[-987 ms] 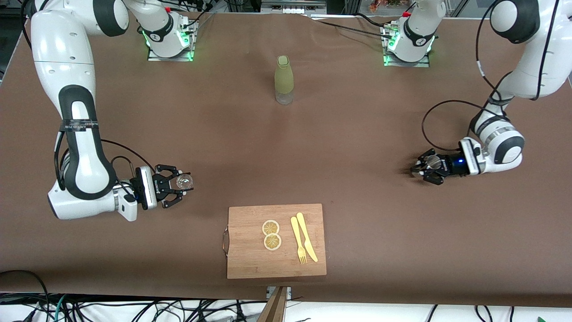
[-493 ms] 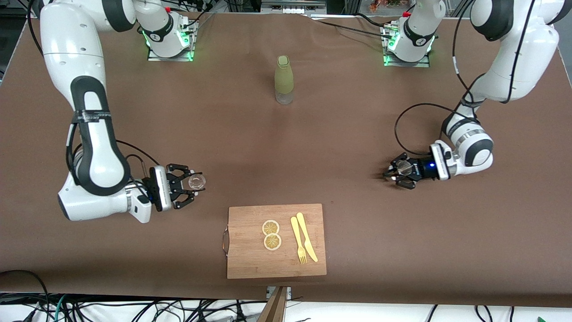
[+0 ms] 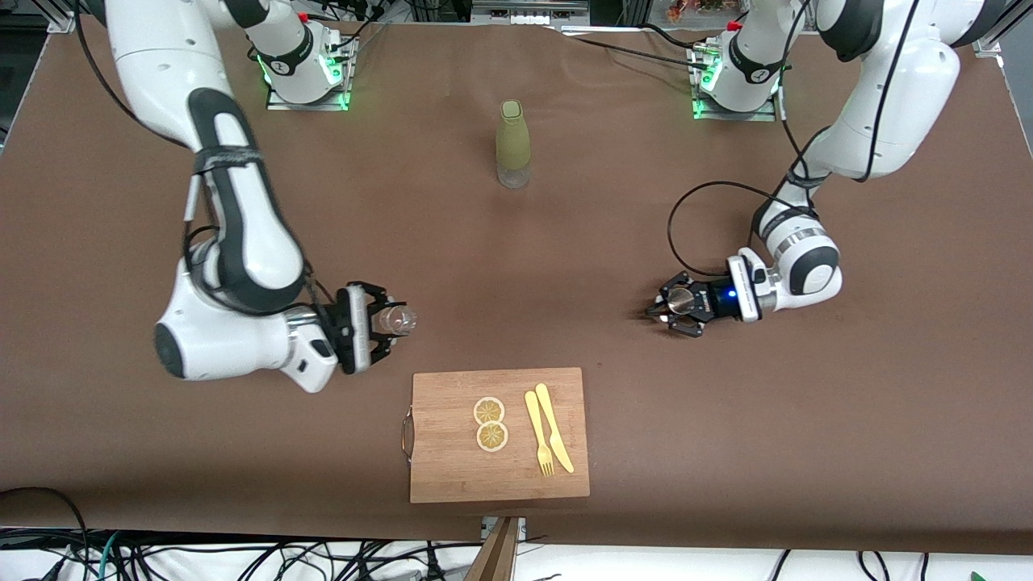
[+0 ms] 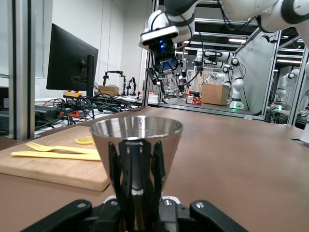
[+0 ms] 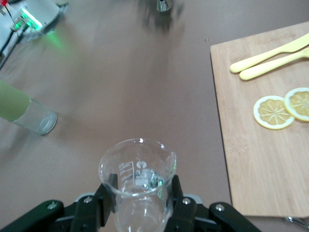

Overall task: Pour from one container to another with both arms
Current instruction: 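Lift the beaker and jigger, bringing both grippers together mid-table, then hold the jigger with the left gripper under the beaker's spout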

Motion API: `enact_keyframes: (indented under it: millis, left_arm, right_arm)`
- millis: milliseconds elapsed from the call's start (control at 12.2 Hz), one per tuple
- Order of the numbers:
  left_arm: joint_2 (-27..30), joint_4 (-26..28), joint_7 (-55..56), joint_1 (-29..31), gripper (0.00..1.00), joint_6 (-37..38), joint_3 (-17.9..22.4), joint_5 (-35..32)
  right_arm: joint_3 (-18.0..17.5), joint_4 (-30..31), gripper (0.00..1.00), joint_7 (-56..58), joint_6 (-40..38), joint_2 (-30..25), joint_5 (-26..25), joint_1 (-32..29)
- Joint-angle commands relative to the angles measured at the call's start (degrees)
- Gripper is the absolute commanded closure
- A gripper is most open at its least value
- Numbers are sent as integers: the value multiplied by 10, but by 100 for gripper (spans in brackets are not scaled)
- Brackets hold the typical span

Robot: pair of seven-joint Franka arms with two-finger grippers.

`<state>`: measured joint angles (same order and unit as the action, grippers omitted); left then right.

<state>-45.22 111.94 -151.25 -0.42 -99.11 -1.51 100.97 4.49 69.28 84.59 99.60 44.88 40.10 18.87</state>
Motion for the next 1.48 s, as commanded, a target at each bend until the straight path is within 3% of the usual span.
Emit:
enact_keyframes:
  millis: [0,1398]
  left_arm:
    - [24,26,-17,-35,100,-29,6,51]
    - [21,17,-26,-250,100,-106,9,331]
  right_arm:
    - [2,4,73,-56,22,-13,-47,37]
    - [2,4,73,-337,143,-21,-201,212]
